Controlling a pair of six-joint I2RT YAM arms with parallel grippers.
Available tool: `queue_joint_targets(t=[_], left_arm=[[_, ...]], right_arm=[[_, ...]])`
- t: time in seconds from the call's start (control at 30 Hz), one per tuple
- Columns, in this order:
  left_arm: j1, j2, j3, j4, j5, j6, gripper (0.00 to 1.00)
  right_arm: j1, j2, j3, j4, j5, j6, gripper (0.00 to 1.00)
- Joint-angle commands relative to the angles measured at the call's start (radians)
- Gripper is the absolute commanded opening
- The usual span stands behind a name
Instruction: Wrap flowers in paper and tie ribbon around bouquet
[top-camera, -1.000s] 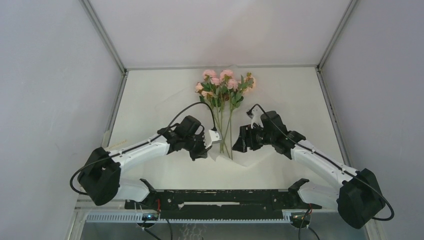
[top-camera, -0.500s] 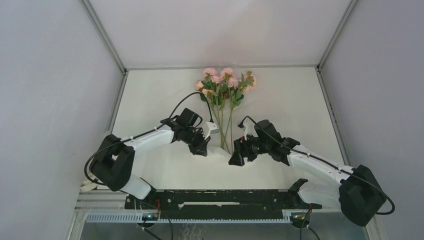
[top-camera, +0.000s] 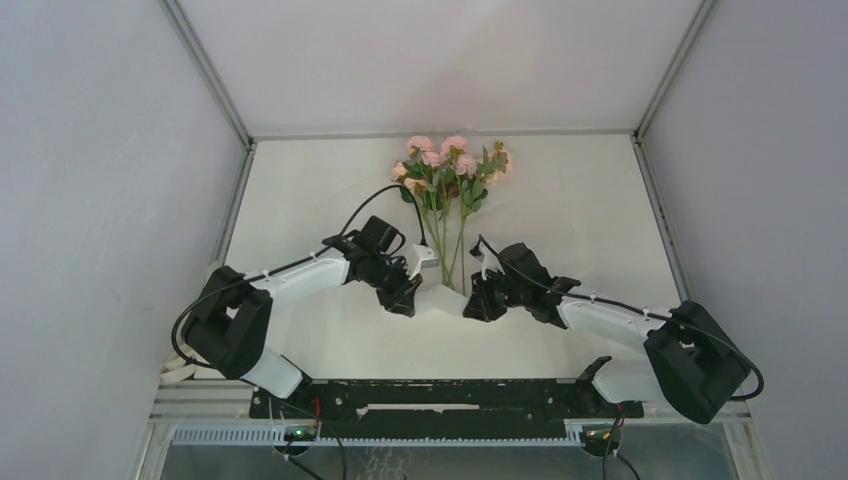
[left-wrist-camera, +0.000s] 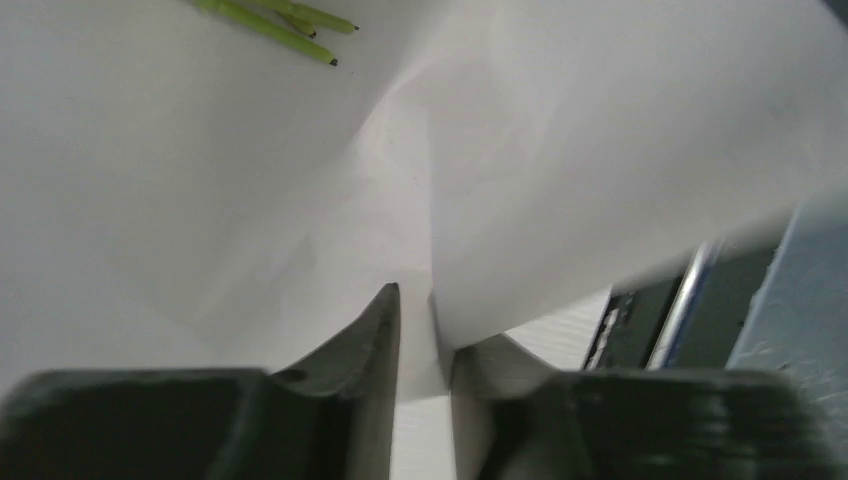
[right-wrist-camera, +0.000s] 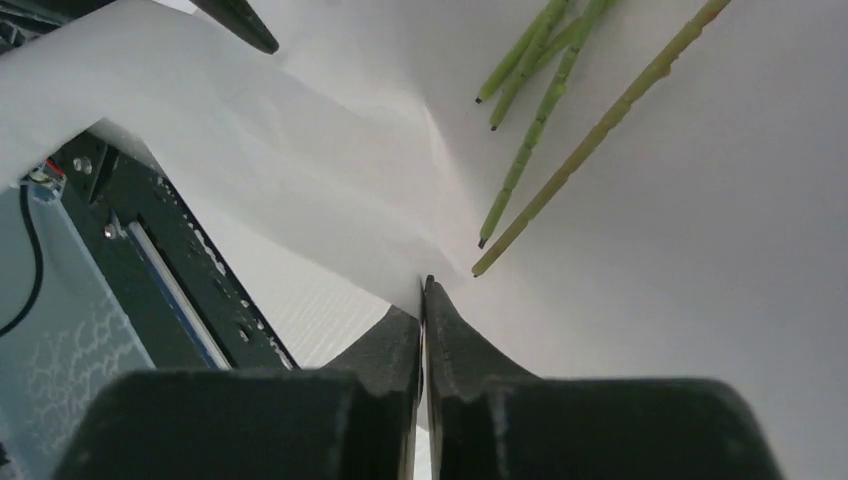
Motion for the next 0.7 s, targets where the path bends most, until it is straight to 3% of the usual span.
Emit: queue_joint_targets(t=[0.0,0.07,0.13,0.23,0.4,0.53,0.67], left_arm=[[0.006,-0.037,0.062,-0.054,0.011,0.081,0.51],[0.016,-0.071,0.091,-0.149,-0.045,0.164,0.73],[0.049,-0.114,0.12,-0.275,-0.119,0.248,0.81],[0.124,-0.155,0.18,-0.497,-0.182,0.33,0.83],[0.163,-0.112,0.319,-0.842,-0.284,0.324,0.83],[0.154,-0.183,0.299,-0.791,-0.295,0.29,0.81],[0.039,-0.28,0.199,-0.607,-0.371,0.271,0.81]], right_arm=[[-0.009,-0.018,0.007,0.08,-0.028,-0.007,0.0],[-0.019,-0.019,0.007,0.074,-0.051,0.004,0.0],[-0.035,-0.008,0.007,0.072,-0.075,0.023,0.0],[-0.086,0.013,0.008,0.077,-0.142,0.066,0.0],[-0.124,0.038,0.038,0.049,-0.182,0.105,0.0],[-0.107,0.068,0.057,0.033,-0.182,0.126,0.0],[-0.103,0.06,0.076,-0.032,-0.152,0.144,0.0]])
